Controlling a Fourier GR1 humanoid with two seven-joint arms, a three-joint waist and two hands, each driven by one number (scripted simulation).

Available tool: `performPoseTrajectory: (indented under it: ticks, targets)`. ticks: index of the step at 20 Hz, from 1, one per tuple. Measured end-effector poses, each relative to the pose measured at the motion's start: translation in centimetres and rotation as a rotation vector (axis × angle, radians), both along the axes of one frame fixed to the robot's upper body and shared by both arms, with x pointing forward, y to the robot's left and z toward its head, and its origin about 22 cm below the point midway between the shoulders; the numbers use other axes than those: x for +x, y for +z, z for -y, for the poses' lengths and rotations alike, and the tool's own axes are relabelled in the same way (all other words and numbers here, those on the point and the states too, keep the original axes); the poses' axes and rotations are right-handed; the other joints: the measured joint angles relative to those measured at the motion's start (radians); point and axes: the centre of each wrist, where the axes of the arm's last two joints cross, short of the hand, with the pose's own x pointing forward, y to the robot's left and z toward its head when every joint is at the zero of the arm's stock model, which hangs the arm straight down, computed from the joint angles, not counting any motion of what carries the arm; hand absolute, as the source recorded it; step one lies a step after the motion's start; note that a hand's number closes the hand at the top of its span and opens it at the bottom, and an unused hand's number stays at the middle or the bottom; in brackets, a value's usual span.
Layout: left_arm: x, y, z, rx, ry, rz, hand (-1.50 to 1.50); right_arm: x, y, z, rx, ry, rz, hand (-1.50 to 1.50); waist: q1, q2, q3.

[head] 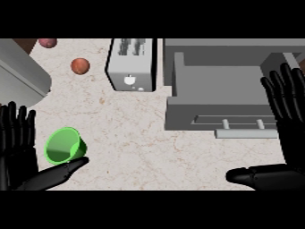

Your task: Pick up the cup, place it into the drawer and close the drawer

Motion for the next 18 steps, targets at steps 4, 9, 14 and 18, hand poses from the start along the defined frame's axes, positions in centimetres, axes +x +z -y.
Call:
performPoseTrajectory:
  ticks: [4, 9, 14, 18]
  targets:
    - [0.2, -1.9, -0.7, 0.008, 0.040, -0.037, -1.50, -0.2, 0.6, 0.4, -0.001, 0.002, -0.001, -1.50, -0.001, 0.000, 0.000]
    - [0.2, -3.9, -2.3, 0.006, 0.078, -0.065, -1.50, 0.1, 1.4, 0.0, -0.003, 0.010, -0.004, -1.50, 0.000, 0.000, 0.000]
    - [0.6, -6.5, -2.9, 0.006, 0.084, -0.093, -1.50, 0.2, 1.0, 0.2, -0.006, 0.013, -0.009, -1.50, -0.001, 0.000, 0.000]
    - [-0.5, -7.7, -3.8, 0.006, 0.076, -0.112, -1.50, 0.3, 0.9, 0.6, -0.005, 0.017, -0.007, -1.50, 0.000, 0.000, 0.000]
